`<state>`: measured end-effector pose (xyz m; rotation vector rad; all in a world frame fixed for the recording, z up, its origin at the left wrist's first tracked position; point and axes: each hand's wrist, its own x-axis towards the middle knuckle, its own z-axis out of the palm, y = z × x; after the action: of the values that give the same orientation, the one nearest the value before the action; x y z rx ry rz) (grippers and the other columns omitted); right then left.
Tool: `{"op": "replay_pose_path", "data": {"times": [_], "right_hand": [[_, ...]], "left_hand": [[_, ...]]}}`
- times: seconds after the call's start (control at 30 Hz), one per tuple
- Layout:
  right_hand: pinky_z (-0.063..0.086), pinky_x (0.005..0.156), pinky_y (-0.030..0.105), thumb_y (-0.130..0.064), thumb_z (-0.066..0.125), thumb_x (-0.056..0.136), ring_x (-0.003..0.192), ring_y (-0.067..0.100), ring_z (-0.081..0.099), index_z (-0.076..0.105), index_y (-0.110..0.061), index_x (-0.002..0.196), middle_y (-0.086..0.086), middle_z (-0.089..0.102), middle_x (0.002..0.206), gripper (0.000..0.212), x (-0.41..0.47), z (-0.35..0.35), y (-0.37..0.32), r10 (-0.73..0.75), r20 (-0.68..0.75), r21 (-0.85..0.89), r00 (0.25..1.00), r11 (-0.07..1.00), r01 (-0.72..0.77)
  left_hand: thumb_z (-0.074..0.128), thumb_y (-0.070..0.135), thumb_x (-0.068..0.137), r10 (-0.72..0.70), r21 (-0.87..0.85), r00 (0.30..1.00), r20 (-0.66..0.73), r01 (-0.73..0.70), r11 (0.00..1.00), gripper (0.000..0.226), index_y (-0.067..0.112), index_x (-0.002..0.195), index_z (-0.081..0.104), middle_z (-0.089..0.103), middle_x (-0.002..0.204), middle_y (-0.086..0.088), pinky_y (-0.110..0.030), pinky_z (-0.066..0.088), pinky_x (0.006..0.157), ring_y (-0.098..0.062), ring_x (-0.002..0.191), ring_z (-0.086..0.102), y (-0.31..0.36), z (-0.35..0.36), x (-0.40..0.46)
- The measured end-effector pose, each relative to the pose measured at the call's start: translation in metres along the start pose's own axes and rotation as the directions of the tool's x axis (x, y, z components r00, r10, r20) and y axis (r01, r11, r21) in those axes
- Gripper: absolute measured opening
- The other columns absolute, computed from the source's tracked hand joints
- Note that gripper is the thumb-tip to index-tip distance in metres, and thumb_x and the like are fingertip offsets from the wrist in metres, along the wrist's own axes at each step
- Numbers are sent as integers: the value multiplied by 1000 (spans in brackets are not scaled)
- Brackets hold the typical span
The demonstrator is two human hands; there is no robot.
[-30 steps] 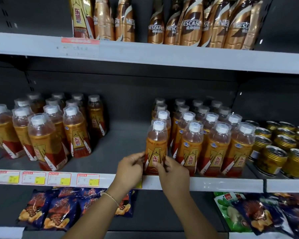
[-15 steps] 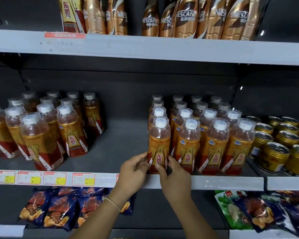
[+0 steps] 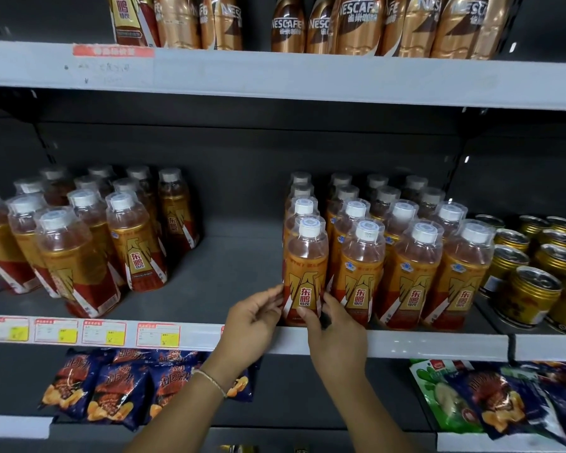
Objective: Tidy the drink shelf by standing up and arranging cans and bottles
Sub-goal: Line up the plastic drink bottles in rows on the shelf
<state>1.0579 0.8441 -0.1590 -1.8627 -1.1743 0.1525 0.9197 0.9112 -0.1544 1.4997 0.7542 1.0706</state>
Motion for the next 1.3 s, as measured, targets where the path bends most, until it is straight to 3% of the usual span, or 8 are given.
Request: {"op": "replay_pose_path", "data": {"times": [0.23,0.63,0.77,0.83,0.97,1.1,1.2,1.3], "right_hand": [[50,98,32,-51,57,97,121,12,62,53,-23,146,-7,67,132,57,-3,-1,0,-29,29,-60,999,998,30],[53,95,35,-39,68,94,114,16,66,63,-15,136,-2,72,123,49,-3,-2,2,-67,-7,65,998,996,67],[49,75,6,-15,79,86,80,16,72,75,-5,111,8,76,101,27,-11,-3,2,-151,-222,150,963,971,186],[46,66,2,-4,79,84,69,6,64,76,-5,101,4,67,98,18,-15,-2,-1,-225,-354,172,908,938,300],[46,69,5,-10,65,90,79,-3,59,74,-4,104,-4,57,93,18,-16,2,-22,-349,-413,288,841,826,484],[53,62,24,-10,64,91,73,7,61,73,-6,108,-7,60,93,20,-11,19,-49,-413,-380,345,828,767,541],[50,61,19,-21,59,92,70,4,59,72,-10,111,-18,56,96,25,-7,38,-71,-443,-329,365,834,755,545],[49,63,14,-24,60,93,71,3,61,71,-12,114,-22,55,97,27,-4,63,-92,-449,-249,382,858,769,513]], "left_hand": [[52,-9,94,16,-4,999,-46,-16,1000,44,26,118,65,71,113,17,-19,50,94,-6,112,64,-2,4,-2],[50,-8,95,16,25,997,-72,-14,1000,46,31,115,65,70,110,22,-13,49,90,-2,110,64,3,8,-5],[47,-7,97,29,67,997,-67,-24,997,44,29,113,66,71,110,19,-13,48,91,-1,110,64,9,9,-11],[47,-9,96,38,84,992,-123,-28,996,42,26,108,67,73,105,14,-15,50,92,-1,105,66,11,9,-15],[48,-7,96,66,116,956,-285,-34,993,34,20,101,69,73,101,1,-17,51,89,-9,95,68,17,-4,-15],[51,-3,96,132,179,905,-405,-63,982,34,27,96,68,72,92,2,-20,51,88,-9,90,68,31,-37,-6],[54,0,94,261,322,836,-483,-108,941,28,23,101,67,70,101,-5,-30,50,93,-13,95,66,43,-73,3],[53,5,96,405,453,749,-524,-158,877,25,21,111,66,65,109,-2,-19,44,96,0,100,59,53,-110,4]]}}
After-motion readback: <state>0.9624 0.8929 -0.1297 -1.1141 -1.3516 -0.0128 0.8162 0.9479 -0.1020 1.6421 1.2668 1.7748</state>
